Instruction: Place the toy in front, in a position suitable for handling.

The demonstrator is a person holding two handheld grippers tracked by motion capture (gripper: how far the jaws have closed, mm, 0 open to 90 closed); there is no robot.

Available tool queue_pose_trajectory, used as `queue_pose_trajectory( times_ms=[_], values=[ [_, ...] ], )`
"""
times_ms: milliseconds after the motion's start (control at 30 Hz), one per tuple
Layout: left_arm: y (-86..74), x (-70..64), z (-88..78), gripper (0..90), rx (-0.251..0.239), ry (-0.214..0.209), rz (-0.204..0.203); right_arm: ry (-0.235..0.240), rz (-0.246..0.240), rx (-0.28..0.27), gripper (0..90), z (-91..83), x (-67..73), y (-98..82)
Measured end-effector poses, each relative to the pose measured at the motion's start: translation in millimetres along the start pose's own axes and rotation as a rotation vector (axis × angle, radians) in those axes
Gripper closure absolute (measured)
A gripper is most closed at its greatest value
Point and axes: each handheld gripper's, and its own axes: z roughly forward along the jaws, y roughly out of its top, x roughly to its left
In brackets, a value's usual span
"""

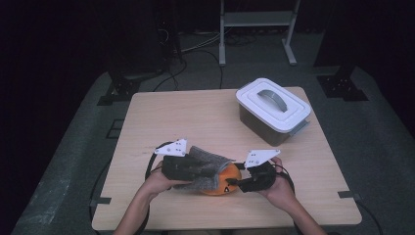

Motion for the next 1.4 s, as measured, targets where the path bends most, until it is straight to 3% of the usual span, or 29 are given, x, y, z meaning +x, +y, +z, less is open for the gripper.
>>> queue_pose_trajectory(
  times_ms=[100,200,400,500,567,667,733,900,1033,1167,1300,1400],
  values=[
    [-2.8,2.7,-5.8,72.4,0.042,0.056,0.005,0.019,-0.008,0.019,43.1,-2.0,-4.1,-5.6],
    [-8.4,7.5,-11.6,72.1,0.064,0.092,-0.017,0.056,0.024,0.031,38.3,-3.7,-8.6,-12.7],
    [-13.1,7.5,-5.0,71.8,0.065,0.044,-0.051,0.112,0.180,0.001,25.0,-3.1,-13.5,-13.4],
    [-15.0,4.8,1.9,71.8,0.059,0.001,-0.068,0.115,0.217,-0.005,22.7,-1.1,-13.4,-14.6],
    [-13.7,3.1,4.3,71.5,0.057,-0.016,-0.069,0.113,0.217,-0.001,21.5,0.7,-12.9,-16.2],
    [-11.8,3.7,2.9,71.5,0.065,0.012,-0.051,0.126,0.227,0.001,21.5,0.8,-14.9,-19.0],
    [-11.8,5.3,0.0,71.5,0.061,0.025,-0.056,0.143,0.259,-0.011,21.5,-0.6,-17.9,-20.3],
    [-15.4,6.2,1.5,71.5,0.047,-0.001,-0.074,0.182,0.328,-0.083,21.3,-9.5,-22.6,-15.3],
    [-12.6,2.7,5.3,71.5,0.065,0.004,-0.055,0.160,0.309,-0.052,19.9,-1.8,-18.9,-14.1],
    [-14.4,6.4,-2.4,72.2,0.070,0.018,-0.054,0.136,0.243,-0.012,25.7,1.1,-14.0,-14.0],
    [-21.8,12.8,-13.2,72.2,0.080,0.055,-0.081,0.150,0.245,-0.010,27.1,-0.6,-15.2,-17.5],
    [-25.2,14.0,-13.9,72.3,0.075,0.053,-0.100,0.154,0.241,-0.010,27.0,-0.9,-15.4,-18.2]
  ],
)
